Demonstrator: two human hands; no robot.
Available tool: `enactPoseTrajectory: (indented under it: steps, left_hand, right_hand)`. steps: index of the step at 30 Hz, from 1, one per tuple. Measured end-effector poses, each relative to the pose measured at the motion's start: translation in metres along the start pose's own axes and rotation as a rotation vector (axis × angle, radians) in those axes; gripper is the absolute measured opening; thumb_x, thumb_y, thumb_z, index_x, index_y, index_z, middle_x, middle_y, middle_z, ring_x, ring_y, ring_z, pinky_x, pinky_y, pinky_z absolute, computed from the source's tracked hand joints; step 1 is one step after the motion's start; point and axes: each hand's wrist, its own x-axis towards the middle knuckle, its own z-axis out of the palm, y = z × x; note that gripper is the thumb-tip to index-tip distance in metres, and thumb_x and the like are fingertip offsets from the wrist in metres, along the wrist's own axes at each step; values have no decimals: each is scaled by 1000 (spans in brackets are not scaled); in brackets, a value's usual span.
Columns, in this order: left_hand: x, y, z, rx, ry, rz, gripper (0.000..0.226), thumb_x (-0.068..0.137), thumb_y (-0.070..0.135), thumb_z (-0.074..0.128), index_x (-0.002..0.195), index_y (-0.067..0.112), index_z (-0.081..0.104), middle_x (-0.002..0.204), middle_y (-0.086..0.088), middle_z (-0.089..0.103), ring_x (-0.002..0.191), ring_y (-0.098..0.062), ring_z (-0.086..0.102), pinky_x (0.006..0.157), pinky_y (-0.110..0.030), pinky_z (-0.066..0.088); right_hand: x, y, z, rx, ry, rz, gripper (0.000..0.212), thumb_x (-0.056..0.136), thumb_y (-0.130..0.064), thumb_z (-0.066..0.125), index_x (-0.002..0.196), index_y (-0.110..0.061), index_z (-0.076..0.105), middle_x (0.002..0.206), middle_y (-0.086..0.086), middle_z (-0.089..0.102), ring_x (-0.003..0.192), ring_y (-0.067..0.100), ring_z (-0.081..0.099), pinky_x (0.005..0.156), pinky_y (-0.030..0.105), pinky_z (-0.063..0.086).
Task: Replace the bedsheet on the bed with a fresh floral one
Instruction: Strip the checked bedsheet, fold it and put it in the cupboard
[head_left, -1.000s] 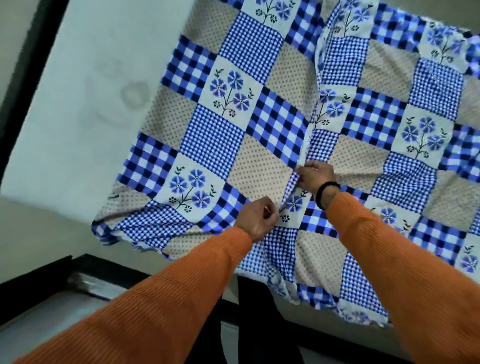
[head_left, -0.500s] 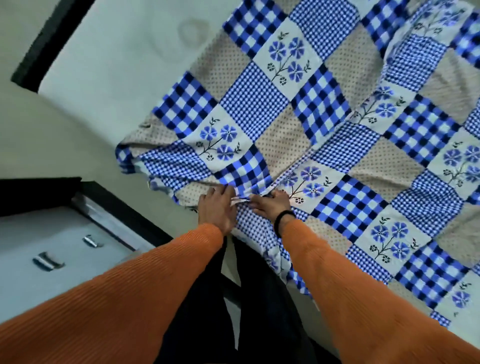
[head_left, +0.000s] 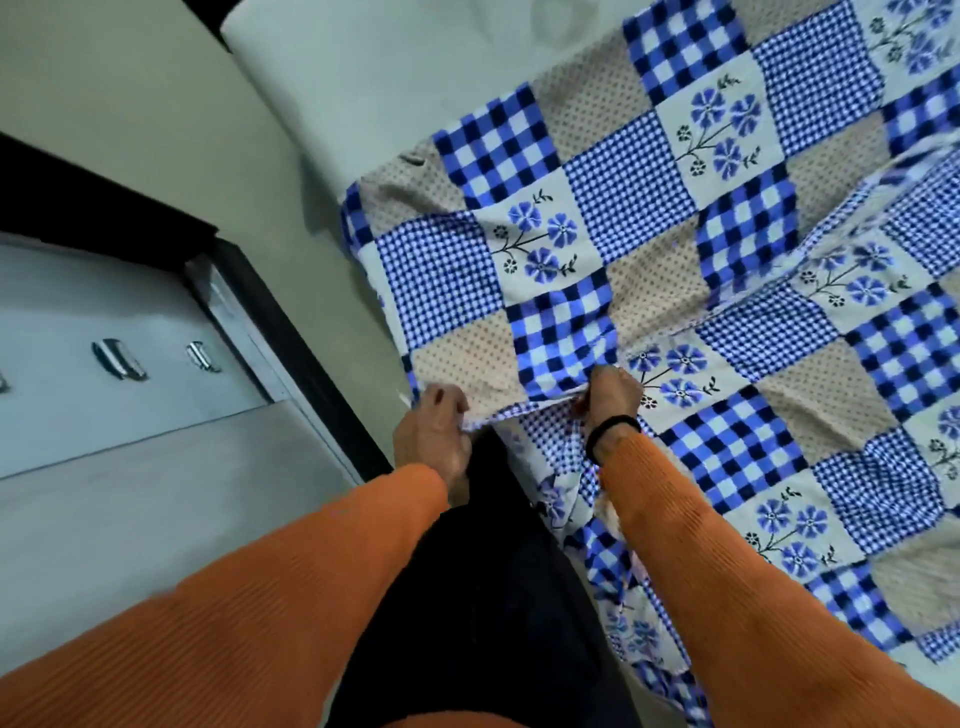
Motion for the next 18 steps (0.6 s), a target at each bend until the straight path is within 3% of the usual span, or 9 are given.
enactPoseTrajectory:
  steps: [3,7,10,13,15,17,18]
  left_hand:
    - [-43,-11,25,-3,-120,-99,32,83,24,66,112,27,52,118,0,51,96,-31,61,69,-34,42]
    - [-69,-17,49,4,-196,-210,32,93,30,59,124,26,52,127,-4,52,112,-30,56,79,-38,48]
    - [-70,-17,56,-8,-266,-341,40,94,36,59,130,23,51,133,-10,49,120,-35,53,89,-43,52]
    - [-67,1,72,-125,-396,-269,26,91,48,65,106,26,62,117,-5,65,109,-28,63,89,-36,53]
    - [-66,28,86,-190,-520,-171,41,82,67,65,101,31,63,111,-2,67,106,-26,65,85,-33,51]
    - [-65,54,104,-207,-558,-140,68,68,86,59,112,34,62,116,-1,65,108,-27,63,87,-33,50]
    - [-66,65,111,-228,-534,-152,71,70,84,60,117,32,61,116,-2,64,107,-29,64,87,-35,52]
  right_hand:
    - [-7,13,-14,-72,30,-15,31,101,-10,47,72,-22,45,73,-2,49,62,14,50,58,25,46]
    - [-17,34,-38,113,-3,85,20,93,-1,58,77,-9,50,70,14,52,61,25,54,63,38,51]
    - [-21,59,-58,-215,-81,-16,30,91,-29,74,79,-11,53,75,11,59,70,30,58,71,40,54]
    - [-31,99,-71,-654,-11,-130,54,77,-56,82,93,-7,63,82,10,65,77,31,62,69,40,50]
    - [-38,121,-73,-775,-21,-188,54,73,-56,85,90,-9,63,80,6,65,77,27,62,69,37,48]
    - [-38,136,-70,-851,-67,-281,39,80,-47,82,85,-13,63,79,2,66,80,26,63,72,35,49]
    - [-37,140,-68,-883,-83,-342,31,84,-42,79,83,-15,63,80,2,67,82,26,64,74,34,49]
